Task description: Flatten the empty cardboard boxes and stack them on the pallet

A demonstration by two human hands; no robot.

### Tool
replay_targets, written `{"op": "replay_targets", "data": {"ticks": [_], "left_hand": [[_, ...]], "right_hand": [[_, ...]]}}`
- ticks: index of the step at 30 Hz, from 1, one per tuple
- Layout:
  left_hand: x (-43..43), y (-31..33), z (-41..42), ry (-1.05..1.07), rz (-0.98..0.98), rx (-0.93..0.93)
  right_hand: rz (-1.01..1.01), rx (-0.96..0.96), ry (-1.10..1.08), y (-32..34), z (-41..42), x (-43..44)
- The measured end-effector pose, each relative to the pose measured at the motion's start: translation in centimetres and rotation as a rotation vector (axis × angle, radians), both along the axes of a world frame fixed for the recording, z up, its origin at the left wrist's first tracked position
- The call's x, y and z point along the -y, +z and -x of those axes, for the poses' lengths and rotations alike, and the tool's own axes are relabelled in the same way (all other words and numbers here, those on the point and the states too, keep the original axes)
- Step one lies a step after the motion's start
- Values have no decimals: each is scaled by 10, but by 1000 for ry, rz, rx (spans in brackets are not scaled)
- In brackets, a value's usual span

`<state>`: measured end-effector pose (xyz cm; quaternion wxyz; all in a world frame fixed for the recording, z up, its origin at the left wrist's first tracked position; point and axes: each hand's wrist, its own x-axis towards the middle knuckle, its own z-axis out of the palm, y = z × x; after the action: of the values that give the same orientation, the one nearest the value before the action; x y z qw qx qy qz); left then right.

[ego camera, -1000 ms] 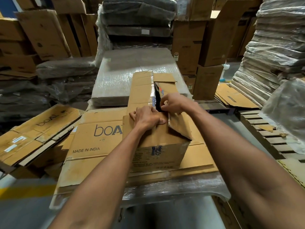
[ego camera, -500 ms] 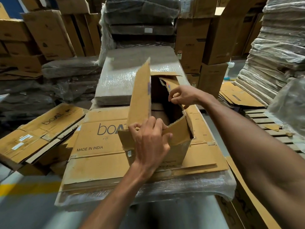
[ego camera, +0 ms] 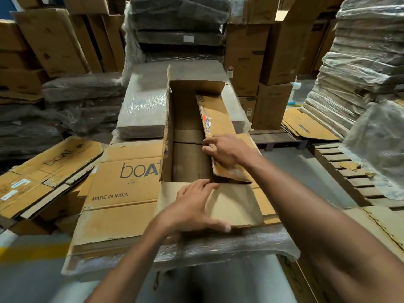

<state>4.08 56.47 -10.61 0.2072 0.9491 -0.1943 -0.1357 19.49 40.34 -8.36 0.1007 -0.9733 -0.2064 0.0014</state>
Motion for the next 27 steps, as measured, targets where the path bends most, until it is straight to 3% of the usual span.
{"op": "replay_targets", "data": {"ticks": [3,6,11,14,19,27], "left_hand": [[-18,-13,-25,124,100,103],[-28,-26,-43,187,33,231],[-33,-34,-55,111,-154,311],[-34,-49,-62,45,-275,466],[-38,-77,-67,61,-305,809],[-42,-89,-68,30,-218,844]], "right_hand": [[47,17,-15,-20,4,-3],[30,46,-15,-38,11,-6],[-50,96,-84,-65,24,-10],[-81,136,-128,-73,32,-13],[-54,193,-152,-82,44,-24],[-66,228,-166,-86,43,-29]]}}
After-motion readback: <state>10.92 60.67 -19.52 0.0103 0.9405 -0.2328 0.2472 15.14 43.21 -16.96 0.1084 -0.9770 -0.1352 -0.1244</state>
